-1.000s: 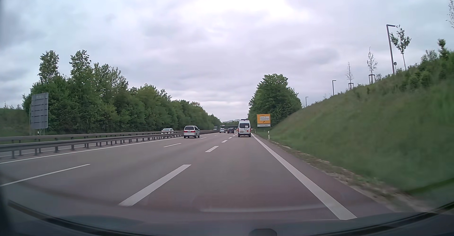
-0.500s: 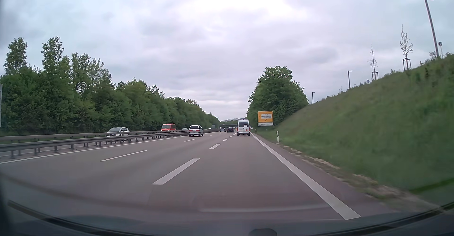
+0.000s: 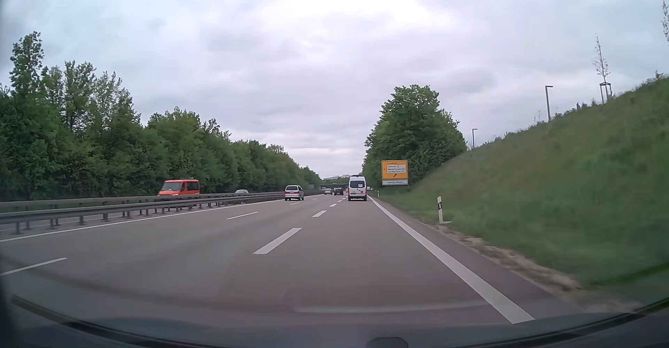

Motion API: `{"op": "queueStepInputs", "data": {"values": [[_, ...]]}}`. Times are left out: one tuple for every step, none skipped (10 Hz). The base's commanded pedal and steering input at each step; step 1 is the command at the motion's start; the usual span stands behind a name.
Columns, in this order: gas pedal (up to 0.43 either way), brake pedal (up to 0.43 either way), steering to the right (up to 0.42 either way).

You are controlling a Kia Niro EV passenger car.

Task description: Follow the waypoints while adhering to traffic rules and regulations

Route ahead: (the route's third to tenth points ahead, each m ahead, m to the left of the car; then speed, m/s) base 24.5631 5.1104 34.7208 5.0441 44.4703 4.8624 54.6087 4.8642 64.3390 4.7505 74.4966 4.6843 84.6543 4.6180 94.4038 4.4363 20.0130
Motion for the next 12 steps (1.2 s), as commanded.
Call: {"op": "queueStepInputs", "data": {"values": [[0.177,0.0,0.001],[0.177,0.0,0.001],[0.177,0.0,0.001],[0.177,0.0,0.001],[0.177,0.0,0.0],[0.177,0.0,0.0],[0.177,0.0,0.001],[0.177,0.0,0.001],[0.177,0.0,0.0],[0.177,0.0,0.001],[0.177,0.0,0.001],[0.177,0.0,0.001]]}}
